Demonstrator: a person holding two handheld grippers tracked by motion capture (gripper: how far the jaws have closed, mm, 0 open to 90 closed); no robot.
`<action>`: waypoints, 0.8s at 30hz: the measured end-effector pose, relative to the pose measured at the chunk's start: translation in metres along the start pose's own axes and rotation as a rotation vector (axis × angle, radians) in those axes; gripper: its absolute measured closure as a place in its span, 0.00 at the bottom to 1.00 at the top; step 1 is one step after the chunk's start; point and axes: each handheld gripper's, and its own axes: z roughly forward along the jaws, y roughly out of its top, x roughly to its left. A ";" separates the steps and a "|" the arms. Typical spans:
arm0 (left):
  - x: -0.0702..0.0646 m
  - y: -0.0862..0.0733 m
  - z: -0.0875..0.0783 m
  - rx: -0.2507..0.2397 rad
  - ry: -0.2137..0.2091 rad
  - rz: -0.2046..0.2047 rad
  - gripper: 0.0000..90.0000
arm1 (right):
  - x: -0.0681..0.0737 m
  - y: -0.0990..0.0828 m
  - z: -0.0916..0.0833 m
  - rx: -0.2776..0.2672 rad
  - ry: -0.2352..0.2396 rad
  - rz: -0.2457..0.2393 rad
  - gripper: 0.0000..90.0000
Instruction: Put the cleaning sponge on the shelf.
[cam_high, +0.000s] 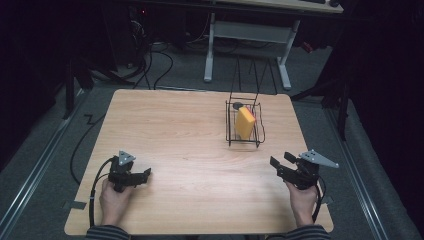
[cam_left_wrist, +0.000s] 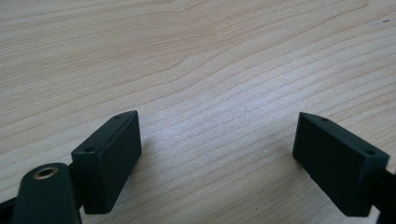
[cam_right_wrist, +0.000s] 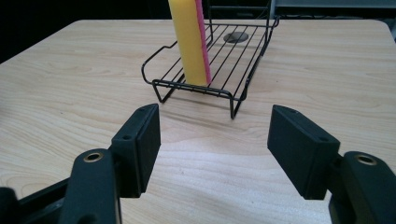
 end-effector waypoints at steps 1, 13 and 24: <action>0.000 0.000 0.000 0.000 0.000 0.000 0.18 | 0.000 0.000 0.000 0.000 0.000 0.000 0.39; 0.000 0.000 0.000 0.000 0.000 0.000 0.18 | 0.001 -0.014 0.006 0.025 -0.008 0.018 0.40; 0.000 0.000 0.000 0.000 0.000 0.000 0.18 | 0.002 -0.027 0.016 0.054 -0.016 0.034 0.40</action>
